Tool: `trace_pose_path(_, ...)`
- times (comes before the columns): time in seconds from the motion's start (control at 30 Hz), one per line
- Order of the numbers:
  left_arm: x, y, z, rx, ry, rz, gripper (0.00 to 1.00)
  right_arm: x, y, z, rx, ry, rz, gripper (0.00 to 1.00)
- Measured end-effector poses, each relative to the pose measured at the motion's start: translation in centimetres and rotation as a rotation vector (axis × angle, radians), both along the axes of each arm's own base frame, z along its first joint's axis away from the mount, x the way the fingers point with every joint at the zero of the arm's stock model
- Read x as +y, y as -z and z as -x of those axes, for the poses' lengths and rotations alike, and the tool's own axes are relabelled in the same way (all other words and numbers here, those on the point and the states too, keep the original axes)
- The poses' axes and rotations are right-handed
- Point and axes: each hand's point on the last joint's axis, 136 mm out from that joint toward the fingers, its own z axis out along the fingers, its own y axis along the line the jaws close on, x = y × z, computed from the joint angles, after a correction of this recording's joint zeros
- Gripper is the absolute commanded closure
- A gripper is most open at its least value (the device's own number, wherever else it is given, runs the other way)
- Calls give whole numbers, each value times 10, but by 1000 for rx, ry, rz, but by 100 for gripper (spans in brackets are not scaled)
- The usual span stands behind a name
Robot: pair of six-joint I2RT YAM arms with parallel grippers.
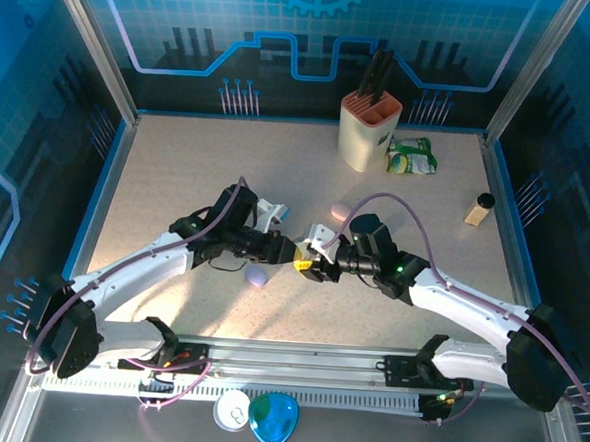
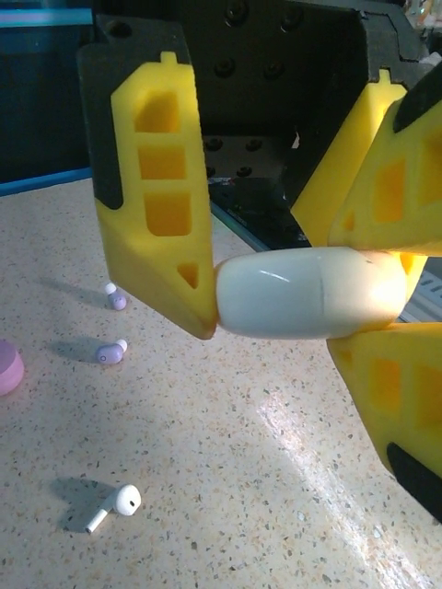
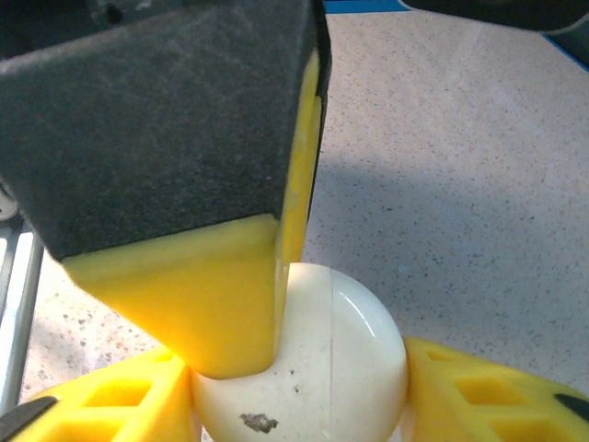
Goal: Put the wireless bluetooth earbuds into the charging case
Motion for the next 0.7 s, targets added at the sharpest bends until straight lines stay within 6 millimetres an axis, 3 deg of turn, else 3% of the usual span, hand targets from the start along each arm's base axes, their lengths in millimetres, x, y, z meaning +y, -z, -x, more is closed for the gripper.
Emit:
trace_pose_path(0.07, 0, 0, -1, -15, 1, -3, 81, 0, -4, 0, -6, 0, -11, 20)
trace_pose_path(0.17, 0, -3, -2, -83, 11, 16, 87, -3, -18, 3, -12, -8, -51, 14)
trace_pose_path(0.43, 1, -25, -8, -456, 27, 155, 94, -29, -68, 2, 16, 15, -219, 13)
trace_pose_path(0.7, -6, -56, -5, -854, 103, 212, 92, -41, -93, 4, 126, 28, -311, 16)
